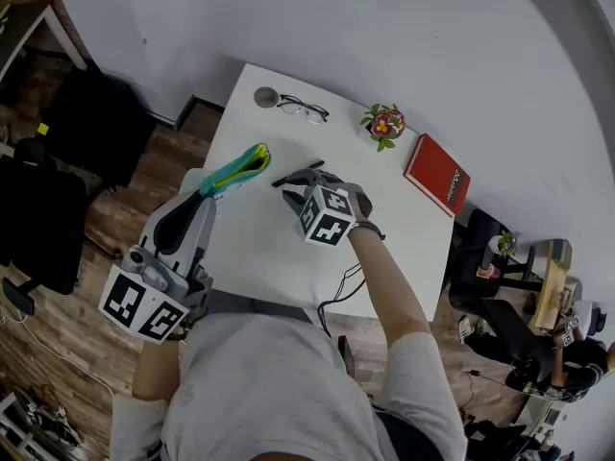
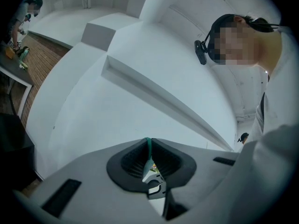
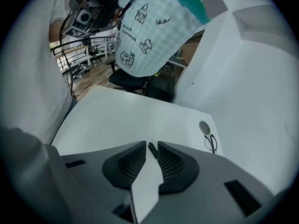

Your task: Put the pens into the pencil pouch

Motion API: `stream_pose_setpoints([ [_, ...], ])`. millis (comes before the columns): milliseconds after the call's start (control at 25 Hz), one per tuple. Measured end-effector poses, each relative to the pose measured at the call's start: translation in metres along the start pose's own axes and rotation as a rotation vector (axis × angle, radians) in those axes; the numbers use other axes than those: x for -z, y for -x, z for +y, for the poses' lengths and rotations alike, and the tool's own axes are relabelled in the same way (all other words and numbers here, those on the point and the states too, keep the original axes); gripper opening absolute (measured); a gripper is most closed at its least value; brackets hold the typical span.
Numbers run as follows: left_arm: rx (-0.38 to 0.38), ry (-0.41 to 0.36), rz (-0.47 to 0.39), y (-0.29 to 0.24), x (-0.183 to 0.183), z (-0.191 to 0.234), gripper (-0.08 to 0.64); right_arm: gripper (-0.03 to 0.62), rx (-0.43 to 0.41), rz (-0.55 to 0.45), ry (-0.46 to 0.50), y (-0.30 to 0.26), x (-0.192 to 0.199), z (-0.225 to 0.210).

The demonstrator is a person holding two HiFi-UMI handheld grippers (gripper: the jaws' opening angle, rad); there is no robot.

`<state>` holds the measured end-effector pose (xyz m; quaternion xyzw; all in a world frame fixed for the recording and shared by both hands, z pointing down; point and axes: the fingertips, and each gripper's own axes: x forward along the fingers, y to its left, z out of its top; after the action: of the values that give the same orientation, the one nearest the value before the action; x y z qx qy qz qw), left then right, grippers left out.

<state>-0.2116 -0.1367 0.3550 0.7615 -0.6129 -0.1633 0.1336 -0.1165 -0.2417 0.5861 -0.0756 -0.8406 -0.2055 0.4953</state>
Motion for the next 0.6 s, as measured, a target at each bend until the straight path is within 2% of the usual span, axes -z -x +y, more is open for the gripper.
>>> stream_pose_setpoints([
  [120, -0.004, 0.004, 0.006, -0.003, 0.002, 0.005, 0.044, 0.109, -0.077, 0.09, 0.134, -0.021, 0.008, 0.003],
  [280, -0.011, 0.009, 0.008, -0.004, 0.004, 0.012, 0.044, 0.112, -0.155, 0.17, 0.279, -0.04, 0.011, 0.003],
  [440, -0.023, 0.015, 0.009, -0.005, 0.005, 0.017, 0.044, 0.112, -0.231, 0.248, 0.373, -0.057, 0.018, 0.003],
  [600, -0.033, 0.02, 0.015, -0.007, 0.006, 0.023, 0.044, 0.112, -0.292, 0.304, 0.426, -0.07, 0.025, 0.003],
])
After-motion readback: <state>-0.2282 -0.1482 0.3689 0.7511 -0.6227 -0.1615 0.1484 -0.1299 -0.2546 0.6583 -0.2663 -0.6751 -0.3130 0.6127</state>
